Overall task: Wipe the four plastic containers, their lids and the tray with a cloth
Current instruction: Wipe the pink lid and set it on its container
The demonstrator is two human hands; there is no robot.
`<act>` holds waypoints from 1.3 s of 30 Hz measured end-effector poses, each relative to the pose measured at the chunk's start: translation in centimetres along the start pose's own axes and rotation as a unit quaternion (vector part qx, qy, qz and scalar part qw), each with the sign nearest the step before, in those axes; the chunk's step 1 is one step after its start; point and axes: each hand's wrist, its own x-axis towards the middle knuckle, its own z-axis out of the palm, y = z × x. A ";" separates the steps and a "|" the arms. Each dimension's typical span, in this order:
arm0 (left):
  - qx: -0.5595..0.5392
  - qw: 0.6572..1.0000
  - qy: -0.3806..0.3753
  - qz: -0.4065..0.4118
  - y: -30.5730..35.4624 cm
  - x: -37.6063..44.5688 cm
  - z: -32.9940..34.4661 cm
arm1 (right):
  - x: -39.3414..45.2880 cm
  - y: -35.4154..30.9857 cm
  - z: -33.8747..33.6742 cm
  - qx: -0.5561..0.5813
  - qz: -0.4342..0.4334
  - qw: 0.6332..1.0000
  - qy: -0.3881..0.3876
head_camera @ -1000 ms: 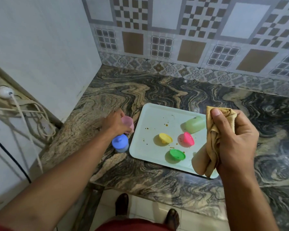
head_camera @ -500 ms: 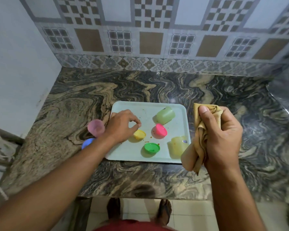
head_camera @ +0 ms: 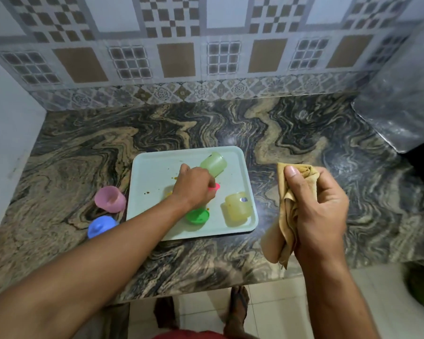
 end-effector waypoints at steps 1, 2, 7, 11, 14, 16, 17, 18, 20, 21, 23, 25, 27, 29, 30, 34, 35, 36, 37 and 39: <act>-0.064 0.997 0.011 -0.032 -0.1 -0.1 -0.6 | 0.0 0.0 -0.2 -0.001 0.001 1.000 0.002; -0.149 0.987 0.015 -0.065 -0.1 -0.2 -1.4 | 0.0 0.1 -0.4 0.000 0.002 1.000 0.004; -0.619 0.757 -0.029 -0.208 0.0 -2.4 -7.3 | 0.1 0.0 0.5 0.011 0.011 1.000 0.004; -0.779 0.571 -0.029 -0.258 0.2 -5.7 -10.6 | 0.1 -0.1 2.4 0.030 0.017 0.999 0.000; -0.828 0.503 -0.018 -0.246 1.4 -8.4 -12.4 | -0.1 -0.2 3.7 0.031 0.007 0.999 -0.020; -0.839 0.488 -0.006 -0.240 1.9 -9.9 -13.1 | -0.5 -0.2 4.6 0.015 -0.012 0.999 -0.038; -0.842 0.482 0.002 -0.241 2.1 -10.4 -13.4 | -0.7 -0.4 5.1 0.006 -0.026 0.999 -0.046; -0.845 0.477 0.010 -0.242 2.3 -10.9 -13.5 | -1.0 -0.6 5.6 0.002 -0.044 0.998 -0.052; -0.850 0.471 0.027 -0.236 2.7 -11.7 -13.8 | -1.9 -1.1 6.6 -0.006 -0.079 0.995 -0.064; -0.851 0.472 0.033 -0.227 2.9 -12.1 -14.0 | -2.3 -1.3 7.1 -0.008 -0.089 0.994 -0.066; -0.849 0.486 0.039 -0.201 3.1 -12.8 -14.4 | -2.9 -1.4 7.9 -0.009 -0.106 0.992 -0.075; -0.835 0.520 0.046 -0.172 3.2 -13.3 -14.6 | -3.2 -1.3 8.4 -0.037 -0.140 0.985 -0.096; -0.817 0.555 0.053 -0.144 2.9 -13.7 -14.8 | -3.1 -1.2 8.4 -0.054 -0.166 0.978 -0.116; -0.804 0.580 0.056 -0.115 2.2 -14.0 -15.2 | -2.9 -1.3 8.3 -0.072 -0.192 0.970 -0.128; -0.795 0.596 0.053 -0.099 1.8 -14.0 -15.4 | -2.8 -1.6 8.2 -0.080 -0.205 0.966 -0.136; -0.744 0.668 0.007 -0.033 0.9 -14.3 -16.2 | -2.2 -2.5 8.2 -0.103 -0.229 0.954 -0.162; -0.733 0.679 0.000 -0.023 0.8 -14.3 -16.2 | -1.9 -2.7 8.2 -0.102 -0.224 0.954 -0.173; -0.727 0.687 -0.002 -0.014 0.6 -14.4 -16.3 | -1.7 -2.8 8.3 -0.102 -0.218 0.953 -0.186; -0.723 0.691 -0.004 -0.005 0.4 -14.4 -16.3 | -1.5 -2.9 8.4 -0.105 -0.210 0.952 -0.198; -0.714 0.700 -0.015 0.007 0.1 -14.5 -16.3 | -1.0 -2.8 8.7 -0.104 -0.185 0.953 -0.216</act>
